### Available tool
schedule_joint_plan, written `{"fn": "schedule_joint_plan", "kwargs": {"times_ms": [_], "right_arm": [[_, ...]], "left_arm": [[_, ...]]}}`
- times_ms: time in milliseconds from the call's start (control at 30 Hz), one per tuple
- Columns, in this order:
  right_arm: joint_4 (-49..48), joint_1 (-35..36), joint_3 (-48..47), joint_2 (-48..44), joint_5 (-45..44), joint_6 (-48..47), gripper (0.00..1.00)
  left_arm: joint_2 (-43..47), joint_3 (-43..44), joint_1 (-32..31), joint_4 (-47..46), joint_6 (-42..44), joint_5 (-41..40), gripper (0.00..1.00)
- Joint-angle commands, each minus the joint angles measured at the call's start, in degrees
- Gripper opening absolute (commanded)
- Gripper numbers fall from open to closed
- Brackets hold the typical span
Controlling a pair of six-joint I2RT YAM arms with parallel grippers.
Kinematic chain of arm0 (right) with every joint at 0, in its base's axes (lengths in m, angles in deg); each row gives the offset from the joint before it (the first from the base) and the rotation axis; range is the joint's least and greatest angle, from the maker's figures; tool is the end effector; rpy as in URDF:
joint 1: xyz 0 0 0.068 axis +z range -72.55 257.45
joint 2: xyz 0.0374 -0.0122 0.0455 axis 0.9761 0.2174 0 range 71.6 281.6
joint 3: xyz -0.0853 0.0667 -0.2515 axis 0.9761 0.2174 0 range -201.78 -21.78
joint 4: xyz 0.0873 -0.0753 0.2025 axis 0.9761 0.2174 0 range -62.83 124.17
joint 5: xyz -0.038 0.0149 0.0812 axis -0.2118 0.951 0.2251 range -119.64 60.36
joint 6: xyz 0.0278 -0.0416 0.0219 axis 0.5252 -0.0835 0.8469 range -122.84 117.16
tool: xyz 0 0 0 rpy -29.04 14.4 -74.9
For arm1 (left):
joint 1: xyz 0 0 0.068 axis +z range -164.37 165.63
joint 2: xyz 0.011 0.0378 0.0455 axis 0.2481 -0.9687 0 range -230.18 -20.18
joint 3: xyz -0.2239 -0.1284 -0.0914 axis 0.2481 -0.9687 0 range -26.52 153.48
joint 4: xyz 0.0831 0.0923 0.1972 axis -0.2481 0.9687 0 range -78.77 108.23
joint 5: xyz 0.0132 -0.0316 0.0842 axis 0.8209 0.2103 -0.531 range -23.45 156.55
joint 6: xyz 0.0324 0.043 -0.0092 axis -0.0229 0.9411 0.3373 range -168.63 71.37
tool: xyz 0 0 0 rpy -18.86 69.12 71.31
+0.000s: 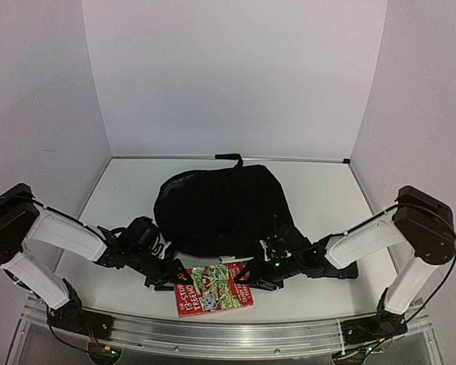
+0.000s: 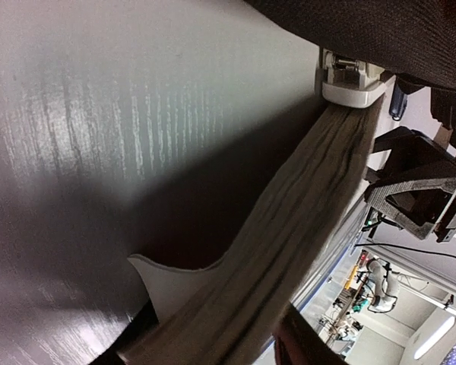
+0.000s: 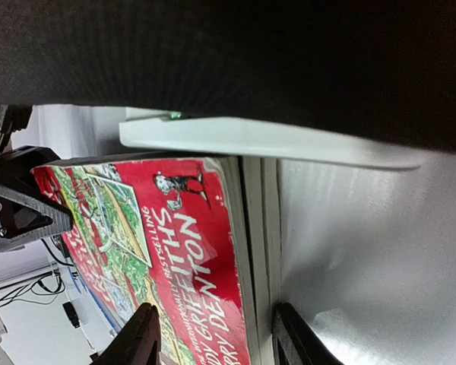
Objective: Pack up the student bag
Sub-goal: Pick up the book from the center of the board.
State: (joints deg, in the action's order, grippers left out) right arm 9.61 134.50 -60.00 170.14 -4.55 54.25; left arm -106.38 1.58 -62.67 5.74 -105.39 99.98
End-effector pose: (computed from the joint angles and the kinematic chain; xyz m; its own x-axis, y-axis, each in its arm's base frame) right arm 0.1481 0.2572 0.1463 -0.9808 -0.1154 -0.1573 -0.1950 0.6039 0.7728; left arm 0.1381 -0.1853 0.1445 -0.9970 0.0700 0.0333 0.0216 0.6635 -0.7478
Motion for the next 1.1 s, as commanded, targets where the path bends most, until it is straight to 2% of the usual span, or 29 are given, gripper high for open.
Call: {"fn": "schedule_joint_plan", "kwargs": {"times_ms": [0,200,267,433,600,700,867,1067], "right_arm": [[-6.7,0.9,0.3,2.0,3.3,1.6,0.46],[-6.2,0.8,1.6,-2.2,0.6,1.6,0.48],[-5.5,0.8,1.9,-4.5,-0.5,1.1,0.51],[3.1,0.7,0.2,-12.2,-4.3,-5.2,0.63],[12.9,0.4,-2.7,-23.5,-8.1,-12.4,0.88],[14.7,-0.4,-3.0,-28.5,-8.3,-13.4,0.98],[14.1,-1.2,-2.6,-32.3,-5.6,-13.4,0.98],[10.4,-1.2,-4.6,-32.4,1.3,-13.8,0.98]], "left_arm": [[4.0,0.4,-0.6,-4.1,0.8,-1.7,0.4],[11.8,0.9,-0.6,4.6,5.8,-5.1,0.07],[14.7,1.3,-0.6,7.3,7.7,-5.3,0.01],[20.2,4.4,-0.6,13.1,14.6,-0.1,0.0],[25.2,10.9,-0.6,20.8,20.5,2.8,0.0],[29.5,13.7,-0.5,22.4,21.9,1.7,0.0],[32.0,17.4,-0.4,21.3,22.0,1.8,0.0],[30.6,21.2,-0.5,18.2,22.2,6.4,0.0]]}}
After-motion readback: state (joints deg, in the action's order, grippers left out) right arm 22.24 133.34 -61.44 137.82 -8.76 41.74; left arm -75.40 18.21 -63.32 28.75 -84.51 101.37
